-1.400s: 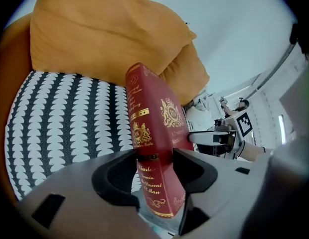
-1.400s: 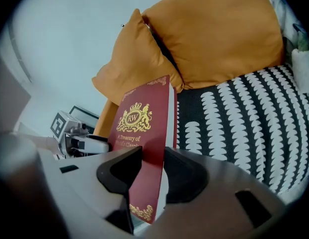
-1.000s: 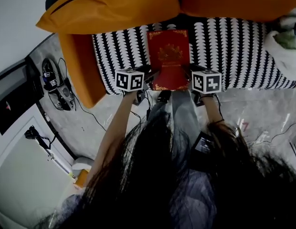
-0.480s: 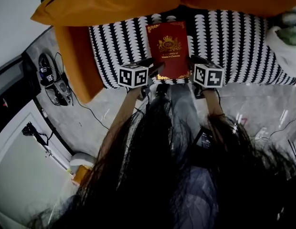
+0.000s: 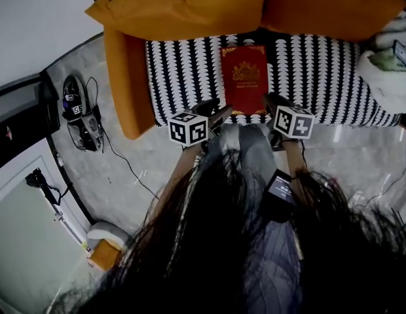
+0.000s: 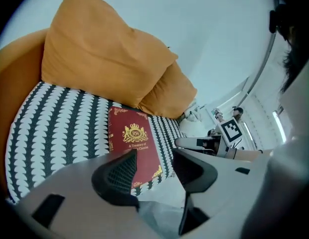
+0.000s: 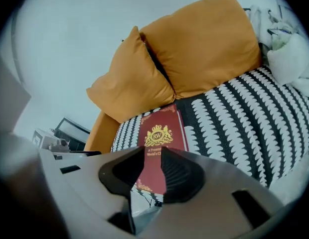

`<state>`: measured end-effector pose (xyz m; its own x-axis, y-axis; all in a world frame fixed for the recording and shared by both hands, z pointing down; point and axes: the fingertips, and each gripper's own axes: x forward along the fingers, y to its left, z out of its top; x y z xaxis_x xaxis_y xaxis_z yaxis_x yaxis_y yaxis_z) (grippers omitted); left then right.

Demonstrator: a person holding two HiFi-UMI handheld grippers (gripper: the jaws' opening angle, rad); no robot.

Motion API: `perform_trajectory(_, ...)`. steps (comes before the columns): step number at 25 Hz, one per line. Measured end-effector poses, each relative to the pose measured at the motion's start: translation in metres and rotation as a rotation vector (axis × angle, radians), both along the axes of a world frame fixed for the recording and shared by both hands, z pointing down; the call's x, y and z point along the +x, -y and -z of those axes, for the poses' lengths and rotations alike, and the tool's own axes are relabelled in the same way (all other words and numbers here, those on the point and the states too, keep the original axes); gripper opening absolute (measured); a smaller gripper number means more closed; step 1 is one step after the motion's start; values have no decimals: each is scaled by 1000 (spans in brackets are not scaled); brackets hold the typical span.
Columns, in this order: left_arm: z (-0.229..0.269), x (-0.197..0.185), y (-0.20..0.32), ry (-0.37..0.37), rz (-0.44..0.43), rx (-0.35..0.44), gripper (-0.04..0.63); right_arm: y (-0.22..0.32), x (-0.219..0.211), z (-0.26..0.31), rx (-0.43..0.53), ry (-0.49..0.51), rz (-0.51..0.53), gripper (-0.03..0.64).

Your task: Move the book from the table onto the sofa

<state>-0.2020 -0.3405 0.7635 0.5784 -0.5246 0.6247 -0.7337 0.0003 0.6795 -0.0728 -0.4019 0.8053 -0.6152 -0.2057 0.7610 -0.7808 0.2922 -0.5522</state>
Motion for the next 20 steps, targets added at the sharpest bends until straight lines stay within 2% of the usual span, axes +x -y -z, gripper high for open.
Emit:
perform_trajectory(5,47,-16,-34,-36,9,71,236,-21,-24,53,32,21,-58,95)
perform_trajectory(11,117,-31,-68,-54,-69,185,230,-39,-55,139,159,95,-148,77)
perform_trajectory(16,189,-45,-86,-61,-123,338,229,-67,-51,210,238,159,-249,71)
perform_trajectory(20,237,-56,-96,-61,-135,436,229,-91,-39,251,301,145,-284,66)
